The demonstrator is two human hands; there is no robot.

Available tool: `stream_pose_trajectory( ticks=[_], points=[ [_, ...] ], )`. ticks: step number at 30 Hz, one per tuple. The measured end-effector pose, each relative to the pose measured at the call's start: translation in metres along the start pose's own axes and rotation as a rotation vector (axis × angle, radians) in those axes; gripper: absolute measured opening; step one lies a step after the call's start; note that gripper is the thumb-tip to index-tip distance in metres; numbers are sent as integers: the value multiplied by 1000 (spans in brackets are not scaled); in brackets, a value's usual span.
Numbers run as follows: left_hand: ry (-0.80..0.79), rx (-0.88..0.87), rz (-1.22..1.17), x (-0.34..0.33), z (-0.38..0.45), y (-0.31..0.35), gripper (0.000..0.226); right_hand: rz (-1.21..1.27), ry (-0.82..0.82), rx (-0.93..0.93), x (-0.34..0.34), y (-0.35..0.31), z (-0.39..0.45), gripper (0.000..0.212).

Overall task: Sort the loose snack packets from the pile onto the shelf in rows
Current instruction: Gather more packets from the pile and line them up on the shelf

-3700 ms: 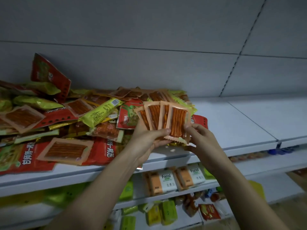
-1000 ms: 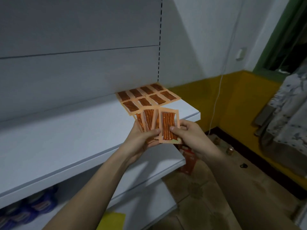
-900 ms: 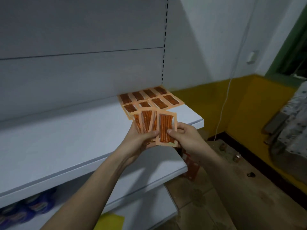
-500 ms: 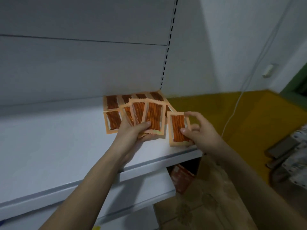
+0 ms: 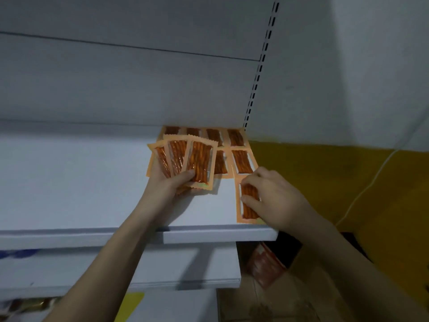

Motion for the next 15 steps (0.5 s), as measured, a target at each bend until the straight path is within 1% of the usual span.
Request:
stream_pose_trajectory(
  ticks=[4, 7, 9, 12, 15],
  points=[
    [139, -79, 134, 1, -11, -7, 48, 17, 95, 130, -18, -1, -18, 38],
    [261, -144, 128, 3, -23, -10, 45, 34, 199, 168, -28, 1, -29, 37],
    [330, -200, 165, 2, -32, -9, 50, 62, 241, 174, -32, 5, -31, 37],
    [385, -253, 204, -2, -41, -6, 59, 93, 270, 177, -33, 10, -30, 36],
    [401, -254, 201, -4, -41, -7, 59, 105, 279, 187, -33, 14, -28, 36]
  ],
)
Point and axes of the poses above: each hand's wrist, its own z-axis towards the middle knuckle, its own x-axis out of the back of the hand, y = z × x, the point moved 7 cm from there along z, towards the middle knuckle, and after that the axes turned 11 degrees about x, right-handed, at the moved point
